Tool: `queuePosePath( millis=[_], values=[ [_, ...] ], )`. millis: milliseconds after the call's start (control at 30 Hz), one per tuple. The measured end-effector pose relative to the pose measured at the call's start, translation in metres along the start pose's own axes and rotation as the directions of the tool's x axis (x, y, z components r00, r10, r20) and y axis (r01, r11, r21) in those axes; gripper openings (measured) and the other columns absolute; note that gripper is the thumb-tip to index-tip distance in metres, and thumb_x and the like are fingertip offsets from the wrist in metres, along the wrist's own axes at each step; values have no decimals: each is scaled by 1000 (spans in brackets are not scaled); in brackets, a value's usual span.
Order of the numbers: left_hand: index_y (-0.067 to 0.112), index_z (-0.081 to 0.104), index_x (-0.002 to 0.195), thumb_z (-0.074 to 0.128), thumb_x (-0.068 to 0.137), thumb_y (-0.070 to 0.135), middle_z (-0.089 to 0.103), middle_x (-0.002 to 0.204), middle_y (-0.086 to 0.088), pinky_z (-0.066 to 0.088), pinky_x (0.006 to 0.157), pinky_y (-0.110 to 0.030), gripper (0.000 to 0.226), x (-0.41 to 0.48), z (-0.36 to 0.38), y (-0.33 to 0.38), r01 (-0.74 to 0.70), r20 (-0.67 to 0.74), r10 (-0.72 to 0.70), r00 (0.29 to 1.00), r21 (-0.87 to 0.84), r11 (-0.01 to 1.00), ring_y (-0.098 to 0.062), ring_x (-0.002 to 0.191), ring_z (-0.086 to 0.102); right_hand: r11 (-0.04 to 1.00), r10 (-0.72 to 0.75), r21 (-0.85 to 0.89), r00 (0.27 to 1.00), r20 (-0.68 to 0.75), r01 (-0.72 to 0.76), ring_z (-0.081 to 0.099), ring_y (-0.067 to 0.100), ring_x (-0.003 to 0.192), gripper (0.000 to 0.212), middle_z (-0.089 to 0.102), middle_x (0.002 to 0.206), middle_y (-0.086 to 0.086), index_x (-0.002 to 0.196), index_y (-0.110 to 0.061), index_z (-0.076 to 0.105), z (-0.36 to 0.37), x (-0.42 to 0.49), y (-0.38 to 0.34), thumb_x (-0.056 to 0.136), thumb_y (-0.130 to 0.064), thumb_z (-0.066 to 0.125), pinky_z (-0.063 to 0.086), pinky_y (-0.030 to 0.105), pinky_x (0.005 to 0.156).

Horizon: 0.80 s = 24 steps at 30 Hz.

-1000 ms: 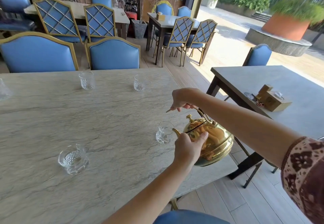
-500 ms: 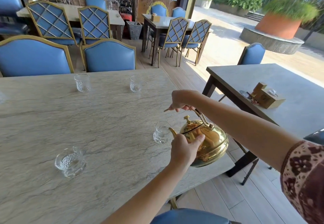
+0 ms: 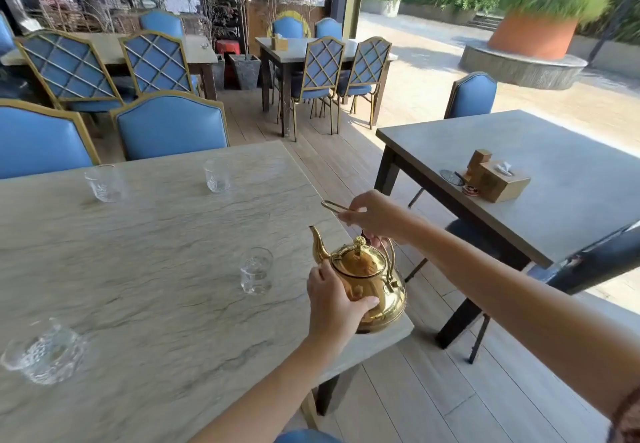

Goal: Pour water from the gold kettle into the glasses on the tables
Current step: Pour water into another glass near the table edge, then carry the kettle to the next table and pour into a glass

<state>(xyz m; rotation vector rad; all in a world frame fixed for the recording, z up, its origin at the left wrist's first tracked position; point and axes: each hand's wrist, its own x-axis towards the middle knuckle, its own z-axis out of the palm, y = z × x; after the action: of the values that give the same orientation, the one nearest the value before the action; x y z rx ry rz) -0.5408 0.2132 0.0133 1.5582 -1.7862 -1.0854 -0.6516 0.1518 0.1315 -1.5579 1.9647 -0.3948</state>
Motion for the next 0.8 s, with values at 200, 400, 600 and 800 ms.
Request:
queuePosePath(
  millis=[200, 400, 600, 800],
  values=[
    [15, 15, 156, 85, 70, 39, 21, 158, -7, 35, 117, -39, 113, 39, 81, 56, -55, -36, 53, 998, -60, 997, -24, 146, 26, 987, -98, 127, 995, 26, 94, 53, 16, 48, 22, 60, 64, 5, 114, 0, 63, -80, 4, 79, 93, -8, 60, 46, 27, 50],
    [18, 18, 155, 85, 72, 33, 29, 155, -3, 30, 107, -22, 108, 84, 140, 95, -63, -48, 60, 997, -61, 996, -19, 143, 32, 948, -166, 277, 986, 12, 156, 53, 17, 54, 31, 62, 78, 16, 121, -4, 61, -128, 37, 147, 90, 1, 60, 49, 34, 64],
    [17, 8, 158, 81, 76, 34, 15, 164, -1, 18, 115, -23, 112, 152, 174, 107, -22, -36, 23, 999, 17, 1000, -18, 150, 21, 811, -195, 554, 980, -50, 189, 47, 16, 55, 38, 56, 69, 7, 124, -2, 62, -137, 105, 199, 89, 8, 54, 40, 32, 58],
    [25, 2, 159, 80, 76, 36, 1, 167, 5, 9, 124, -32, 114, 253, 178, 107, -12, -113, 18, 993, 57, 998, -11, 153, 6, 692, -302, 686, 953, -9, 226, 58, 22, 70, 33, 63, 81, 18, 117, -9, 65, -155, 207, 213, 89, 5, 54, 48, 31, 67]
  ],
)
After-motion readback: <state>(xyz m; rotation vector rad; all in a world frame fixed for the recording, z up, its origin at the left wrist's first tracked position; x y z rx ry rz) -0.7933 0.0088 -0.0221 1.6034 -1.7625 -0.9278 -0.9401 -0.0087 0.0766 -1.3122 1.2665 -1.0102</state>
